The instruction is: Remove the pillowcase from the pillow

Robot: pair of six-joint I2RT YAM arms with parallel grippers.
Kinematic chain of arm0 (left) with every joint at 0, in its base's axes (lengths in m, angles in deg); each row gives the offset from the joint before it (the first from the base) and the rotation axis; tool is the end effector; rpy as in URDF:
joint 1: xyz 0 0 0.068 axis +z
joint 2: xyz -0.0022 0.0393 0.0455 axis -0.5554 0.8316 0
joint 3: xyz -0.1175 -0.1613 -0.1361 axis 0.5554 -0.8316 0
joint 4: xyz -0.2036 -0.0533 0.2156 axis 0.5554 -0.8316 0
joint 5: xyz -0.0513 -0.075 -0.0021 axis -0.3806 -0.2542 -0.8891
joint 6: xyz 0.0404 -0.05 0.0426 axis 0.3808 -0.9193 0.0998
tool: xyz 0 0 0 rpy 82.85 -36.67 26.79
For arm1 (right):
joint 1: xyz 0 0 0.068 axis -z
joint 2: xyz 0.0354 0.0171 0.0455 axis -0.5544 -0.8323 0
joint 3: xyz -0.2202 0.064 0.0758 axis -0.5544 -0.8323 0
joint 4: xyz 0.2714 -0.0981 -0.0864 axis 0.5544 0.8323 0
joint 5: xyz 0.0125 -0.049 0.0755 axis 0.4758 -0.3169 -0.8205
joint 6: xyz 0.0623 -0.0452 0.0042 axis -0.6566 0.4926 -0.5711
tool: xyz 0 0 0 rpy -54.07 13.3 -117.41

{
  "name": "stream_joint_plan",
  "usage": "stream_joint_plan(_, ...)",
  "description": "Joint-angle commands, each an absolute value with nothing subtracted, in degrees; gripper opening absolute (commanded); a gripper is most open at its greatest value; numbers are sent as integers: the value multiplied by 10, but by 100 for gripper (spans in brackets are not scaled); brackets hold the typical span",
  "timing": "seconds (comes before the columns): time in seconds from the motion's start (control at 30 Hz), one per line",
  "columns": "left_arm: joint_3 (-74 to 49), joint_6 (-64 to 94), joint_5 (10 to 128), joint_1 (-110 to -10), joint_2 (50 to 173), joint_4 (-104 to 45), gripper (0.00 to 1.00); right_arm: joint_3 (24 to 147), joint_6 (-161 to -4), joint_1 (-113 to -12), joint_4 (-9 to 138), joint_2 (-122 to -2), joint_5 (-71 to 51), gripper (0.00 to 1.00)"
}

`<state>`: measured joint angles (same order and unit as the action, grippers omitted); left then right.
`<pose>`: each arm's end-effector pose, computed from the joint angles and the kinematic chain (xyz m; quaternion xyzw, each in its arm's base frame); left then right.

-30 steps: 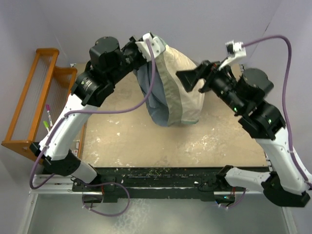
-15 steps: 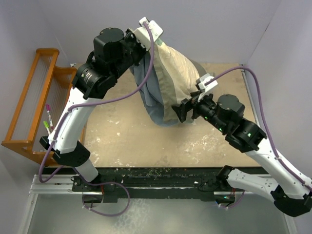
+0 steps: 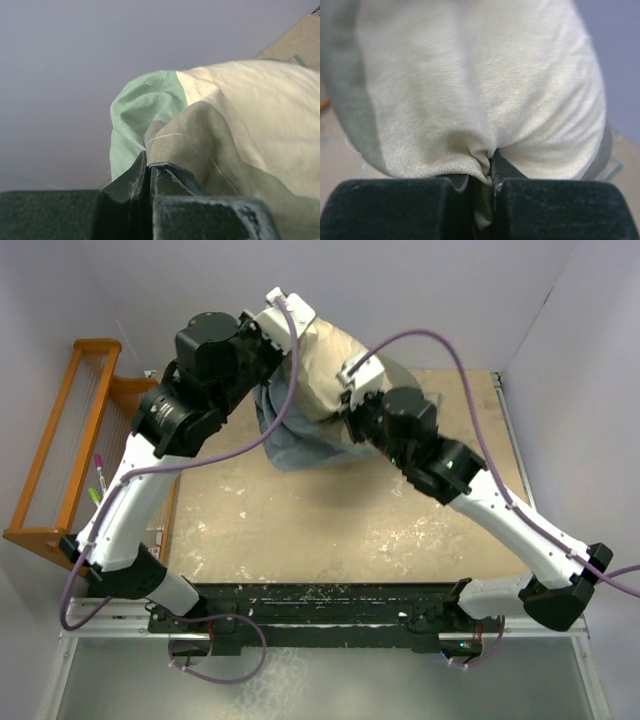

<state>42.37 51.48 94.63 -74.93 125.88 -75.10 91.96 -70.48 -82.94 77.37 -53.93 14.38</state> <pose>0.2740 -0.2141 0.5530 0.3169 0.6695 0.0170 0.6716 0.2512 0.2623 0.4288 -0.2423 0.6918 0.1520 0.6631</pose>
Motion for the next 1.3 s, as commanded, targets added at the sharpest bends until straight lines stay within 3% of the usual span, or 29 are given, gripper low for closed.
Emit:
stream_joint_plan(0.0,372,526,965,-752,1151,-634,0,1097,-752,-798,686,-563,112,0)
stream_joint_plan(0.07,343,544,975,-752,1119,-609,0,1168,-774,-797,711,-591,68,0)
stream_joint_plan(0.1,331,552,977,-752,1106,-599,7,1204,-788,-797,724,-604,45,0)
stream_joint_plan(0.2,305,575,951,-753,1076,-610,47,1296,-836,-797,745,-644,-16,0)
stream_joint_plan(0.3,298,578,923,-752,1061,-645,63,1348,-884,-797,746,-664,-26,0)
stream_joint_plan(0.47,247,591,851,-753,1017,-667,69,1413,-938,-797,778,-707,28,0)
stream_joint_plan(0.73,17,781,713,-753,876,-602,74,1427,-966,-797,811,-734,72,0)
stream_joint_plan(0.87,-30,851,720,-752,880,-637,71,1414,-972,-797,803,-732,60,0)
stream_joint_plan(1.03,-91,904,757,-753,889,-549,67,1403,-980,-791,804,-720,46,0)
stream_joint_plan(1.27,-222,1038,787,-752,872,-467,75,1381,-1015,-760,811,-697,8,0)
